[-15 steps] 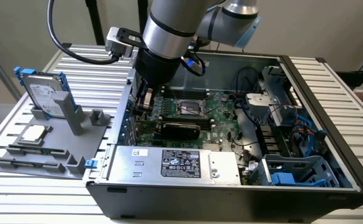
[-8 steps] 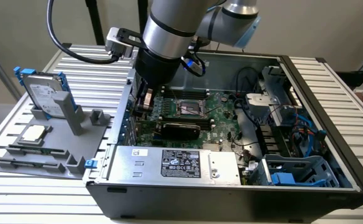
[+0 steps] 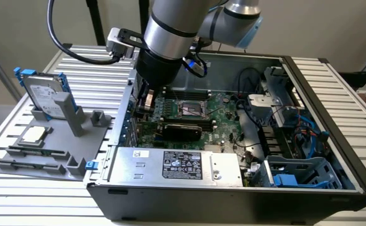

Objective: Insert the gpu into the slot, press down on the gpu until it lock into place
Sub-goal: 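Press down on the gpu until it lock into place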

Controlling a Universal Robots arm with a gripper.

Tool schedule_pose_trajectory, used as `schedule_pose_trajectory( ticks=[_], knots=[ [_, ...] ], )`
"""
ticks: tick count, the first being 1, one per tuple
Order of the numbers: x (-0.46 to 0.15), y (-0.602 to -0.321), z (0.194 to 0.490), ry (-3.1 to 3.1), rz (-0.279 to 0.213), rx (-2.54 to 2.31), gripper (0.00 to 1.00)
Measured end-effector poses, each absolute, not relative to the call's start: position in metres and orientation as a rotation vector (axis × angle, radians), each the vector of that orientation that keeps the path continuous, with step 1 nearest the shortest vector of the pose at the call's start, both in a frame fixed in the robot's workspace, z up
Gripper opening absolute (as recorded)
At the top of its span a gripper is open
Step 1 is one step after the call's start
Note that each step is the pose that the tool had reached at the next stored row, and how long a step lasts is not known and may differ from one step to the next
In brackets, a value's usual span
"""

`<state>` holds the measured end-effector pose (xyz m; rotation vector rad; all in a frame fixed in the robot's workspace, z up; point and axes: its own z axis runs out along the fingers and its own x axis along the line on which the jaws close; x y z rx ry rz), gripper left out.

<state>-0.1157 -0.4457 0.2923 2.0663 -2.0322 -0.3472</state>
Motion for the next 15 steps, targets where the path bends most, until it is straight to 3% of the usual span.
schedule_pose_trajectory(
  ticks=[15],
  knots=[
    [-0.1108,-0.4447,0.2924,-2.036,-0.368,2.043,0.11]
  ],
)
